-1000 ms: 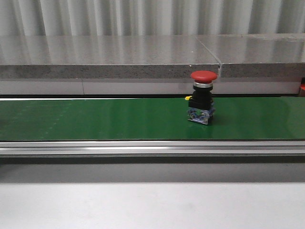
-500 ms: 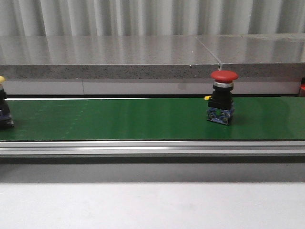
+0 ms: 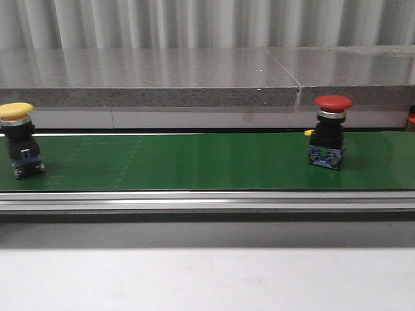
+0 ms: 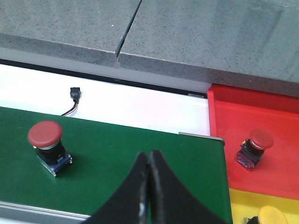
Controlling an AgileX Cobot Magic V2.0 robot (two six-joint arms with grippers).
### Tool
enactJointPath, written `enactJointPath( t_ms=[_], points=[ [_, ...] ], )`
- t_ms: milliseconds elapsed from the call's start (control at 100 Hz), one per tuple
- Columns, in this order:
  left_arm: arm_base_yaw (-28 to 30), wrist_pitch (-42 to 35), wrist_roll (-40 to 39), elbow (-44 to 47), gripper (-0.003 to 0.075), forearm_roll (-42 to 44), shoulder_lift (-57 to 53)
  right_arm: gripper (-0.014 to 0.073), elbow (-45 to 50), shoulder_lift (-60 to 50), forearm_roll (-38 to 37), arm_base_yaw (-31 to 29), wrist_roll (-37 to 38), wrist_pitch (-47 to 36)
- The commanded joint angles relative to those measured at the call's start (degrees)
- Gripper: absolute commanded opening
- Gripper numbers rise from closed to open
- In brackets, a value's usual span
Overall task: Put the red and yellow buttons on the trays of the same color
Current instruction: 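Grasp the red button at the belt's end with the right gripper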
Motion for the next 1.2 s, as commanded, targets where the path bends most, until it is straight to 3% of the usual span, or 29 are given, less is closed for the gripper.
enactJointPath(
  t_ms=[0, 370, 440, 540, 690, 750, 920, 1190],
  points=[
    [-0.44, -3.35, 0.10, -1.55, -0.0020, -1.54, 0.21, -0.0068, -1.49, -0.22, 0.17, 0.07, -0.43, -5.15],
    [-0.44, -3.35, 0.10, -1.55, -0.0020, -1.54, 0.21, -0.0062, -1.49, -0.22, 0.17, 0.07, -0.43, -3.04],
    [-0.44, -3.35, 0.10, -1.55, -0.0020, -1.54, 0.21, -0.0018, -1.49, -0.22, 0.17, 0.07, -0.43, -1.08],
    [-0.44, -3.35, 0.10, -1.55, -0.0020, -1.54, 0.21, 0.0153, -1.49, -0.22, 0.17, 0.07, -0.43, 2.36],
    [-0.44, -3.35, 0.10, -1.55, -0.0020, -1.54, 0.21, 0.0568, -1.49, -0.22, 0.52, 0.07, -0.43, 5.63],
    [-0.44, -3.35, 0.10, -1.55, -0.0020, -1.54, 0.21, 0.0671, -1.49, -0.22, 0.52, 0.07, -0.43, 6.03],
    [-0.44, -3.35, 0.10, -1.55, -0.0020, -1.54, 0.21, 0.0632, -2.26, 2.83, 0.52, 0.07, -0.43, 6.35],
    [-0.44, -3.35, 0.10, -1.55, -0.0020, -1.54, 0.21, 0.0632, -7.66, 19.25, 0.56, 0.09, -0.43, 8.47]
  ],
)
